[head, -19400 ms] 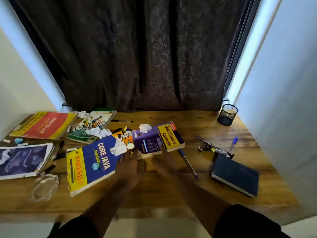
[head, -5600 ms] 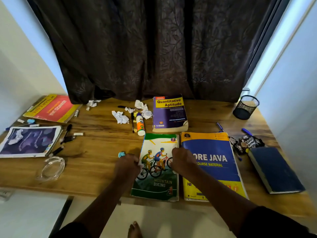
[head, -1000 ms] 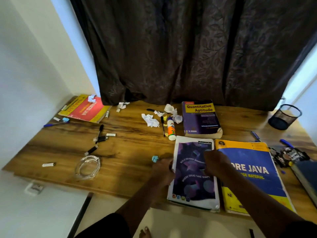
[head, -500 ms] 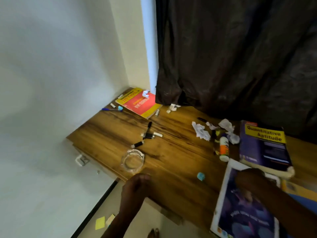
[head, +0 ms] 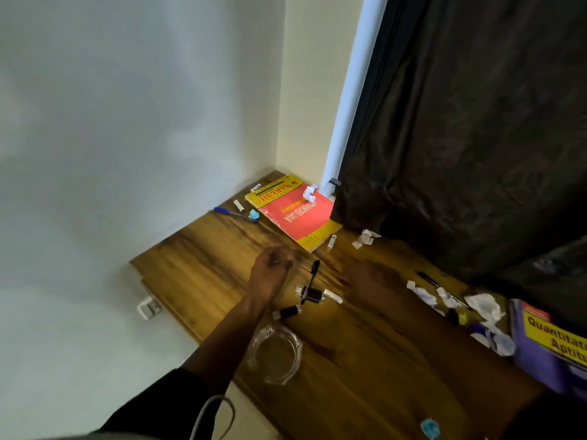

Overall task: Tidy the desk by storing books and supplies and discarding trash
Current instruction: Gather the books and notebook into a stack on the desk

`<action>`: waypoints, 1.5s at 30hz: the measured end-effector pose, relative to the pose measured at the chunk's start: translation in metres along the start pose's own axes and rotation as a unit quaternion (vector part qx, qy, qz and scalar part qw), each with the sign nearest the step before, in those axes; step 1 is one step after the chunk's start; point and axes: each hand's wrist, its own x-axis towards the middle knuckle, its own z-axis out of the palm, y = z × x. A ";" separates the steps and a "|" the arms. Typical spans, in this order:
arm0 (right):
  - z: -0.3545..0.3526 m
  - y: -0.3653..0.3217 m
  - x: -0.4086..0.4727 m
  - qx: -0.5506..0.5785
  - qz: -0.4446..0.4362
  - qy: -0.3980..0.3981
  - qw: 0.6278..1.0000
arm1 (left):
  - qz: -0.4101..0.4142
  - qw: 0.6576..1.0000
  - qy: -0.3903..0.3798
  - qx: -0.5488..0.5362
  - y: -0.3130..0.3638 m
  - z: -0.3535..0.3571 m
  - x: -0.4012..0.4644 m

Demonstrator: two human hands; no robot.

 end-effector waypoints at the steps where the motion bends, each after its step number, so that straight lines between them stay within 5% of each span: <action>1: -0.007 -0.008 0.011 0.007 -0.004 -0.020 1.000 | -0.005 1.000 -0.007 -0.003 -0.005 0.002 0.019; 9: -0.015 -0.024 0.111 0.062 -0.045 0.031 0.997 | -0.016 0.997 -0.054 -0.059 0.009 0.022 0.088; 12: -0.024 -0.022 0.148 0.070 -0.045 0.049 0.995 | 0.040 0.996 -0.040 0.072 -0.004 0.024 0.102; 17: -0.034 -0.017 0.202 0.108 -0.036 0.015 0.993 | 0.129 0.940 -0.006 0.315 -0.032 0.017 0.120; 27: -0.021 0.011 0.290 0.077 0.101 -0.015 0.992 | 0.160 0.918 0.029 0.361 -0.046 0.027 0.119; 45: -0.063 0.004 0.302 -0.002 0.139 -0.103 0.985 | 0.179 0.901 0.040 0.393 -0.050 0.030 0.118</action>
